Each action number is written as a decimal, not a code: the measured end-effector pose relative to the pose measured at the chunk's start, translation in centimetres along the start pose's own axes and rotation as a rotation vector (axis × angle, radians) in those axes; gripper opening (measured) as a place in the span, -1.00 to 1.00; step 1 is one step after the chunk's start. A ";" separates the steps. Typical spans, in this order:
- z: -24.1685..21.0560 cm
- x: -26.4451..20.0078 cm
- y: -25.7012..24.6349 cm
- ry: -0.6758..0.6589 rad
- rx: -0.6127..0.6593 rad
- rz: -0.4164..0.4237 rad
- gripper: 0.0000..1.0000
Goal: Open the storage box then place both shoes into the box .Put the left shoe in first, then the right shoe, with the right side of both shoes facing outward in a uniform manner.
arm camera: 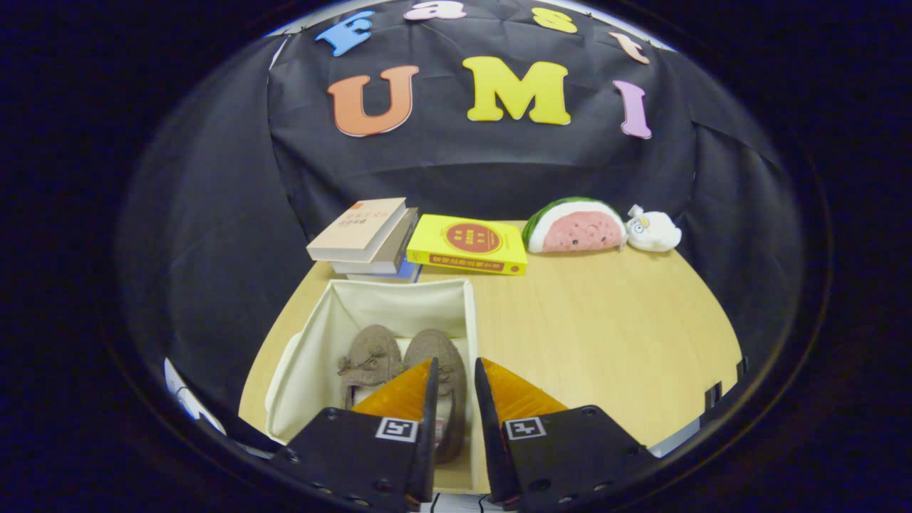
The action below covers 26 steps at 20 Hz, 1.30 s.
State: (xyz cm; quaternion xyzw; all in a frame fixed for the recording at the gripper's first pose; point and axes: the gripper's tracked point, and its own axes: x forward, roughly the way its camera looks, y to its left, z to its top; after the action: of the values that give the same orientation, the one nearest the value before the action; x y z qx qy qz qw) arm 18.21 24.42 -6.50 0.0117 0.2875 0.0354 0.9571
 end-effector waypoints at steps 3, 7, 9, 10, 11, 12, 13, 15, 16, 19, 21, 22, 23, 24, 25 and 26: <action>1.4 -3.1 -2.0 -0.101 0.021 0.005 -0.13; 2.6 -6.1 -5.1 -0.219 0.057 0.009 0.49; 3.3 -7.3 -7.8 -0.288 0.046 -0.037 0.85; 3.3 -7.8 -9.0 -0.318 0.044 -0.056 0.87; 3.4 -8.5 -9.9 -0.350 0.048 -0.060 0.86; 3.6 -8.9 -10.8 -0.382 0.063 -0.060 0.84; 3.4 -9.2 -11.7 -0.407 0.065 -0.064 0.87; 3.5 -9.6 -15.1 -0.466 0.066 -0.111 0.93; 3.2 -9.8 -16.3 -0.485 0.075 -0.125 0.96; 2.9 -11.1 -19.3 -0.560 0.091 -0.158 0.92; 2.7 -12.5 -20.1 -0.624 0.107 -0.132 0.92; 2.2 -13.0 -20.7 -0.635 0.119 -0.122 0.91; 1.9 -13.4 -21.3 -0.645 0.126 -0.129 0.91; 1.6 -13.5 -21.9 -0.650 0.122 -0.138 0.91; 1.2 -13.7 -22.5 -0.650 0.109 -0.158 0.91; 0.9 -14.0 -22.6 -0.649 0.091 -0.166 0.91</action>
State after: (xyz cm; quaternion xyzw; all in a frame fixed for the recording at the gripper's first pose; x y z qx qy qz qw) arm 8.43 0.81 0.97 0.0415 -0.0311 -0.0610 0.9968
